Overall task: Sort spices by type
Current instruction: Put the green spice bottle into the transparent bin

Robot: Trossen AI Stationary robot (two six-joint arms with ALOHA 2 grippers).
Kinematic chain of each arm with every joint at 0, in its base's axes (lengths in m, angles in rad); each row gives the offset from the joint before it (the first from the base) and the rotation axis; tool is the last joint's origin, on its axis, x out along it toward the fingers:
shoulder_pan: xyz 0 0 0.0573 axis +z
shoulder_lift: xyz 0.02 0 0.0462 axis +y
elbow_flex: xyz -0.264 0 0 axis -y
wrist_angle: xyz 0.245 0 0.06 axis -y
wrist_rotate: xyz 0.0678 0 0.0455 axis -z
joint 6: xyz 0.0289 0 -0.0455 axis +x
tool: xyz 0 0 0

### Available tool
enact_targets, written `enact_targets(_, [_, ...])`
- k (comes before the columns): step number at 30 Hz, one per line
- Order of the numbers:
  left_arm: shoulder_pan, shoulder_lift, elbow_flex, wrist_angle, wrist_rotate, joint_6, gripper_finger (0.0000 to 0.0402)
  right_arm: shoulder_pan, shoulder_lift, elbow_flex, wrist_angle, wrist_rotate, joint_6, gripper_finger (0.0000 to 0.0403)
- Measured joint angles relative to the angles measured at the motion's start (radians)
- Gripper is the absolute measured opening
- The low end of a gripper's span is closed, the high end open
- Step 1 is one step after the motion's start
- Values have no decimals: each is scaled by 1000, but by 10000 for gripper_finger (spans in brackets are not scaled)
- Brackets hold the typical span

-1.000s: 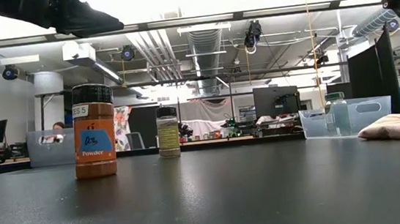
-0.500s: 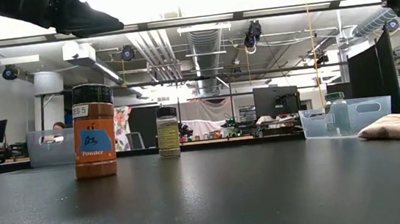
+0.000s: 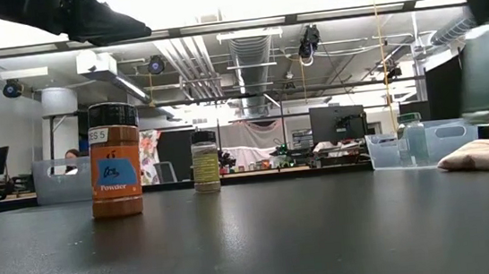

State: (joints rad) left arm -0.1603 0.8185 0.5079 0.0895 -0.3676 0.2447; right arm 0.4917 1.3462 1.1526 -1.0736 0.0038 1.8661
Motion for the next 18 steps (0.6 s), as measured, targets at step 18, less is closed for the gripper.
enact_targets(18, [0, 0, 0, 0, -1, 9, 184, -463, 292, 494, -246, -105, -848, 201])
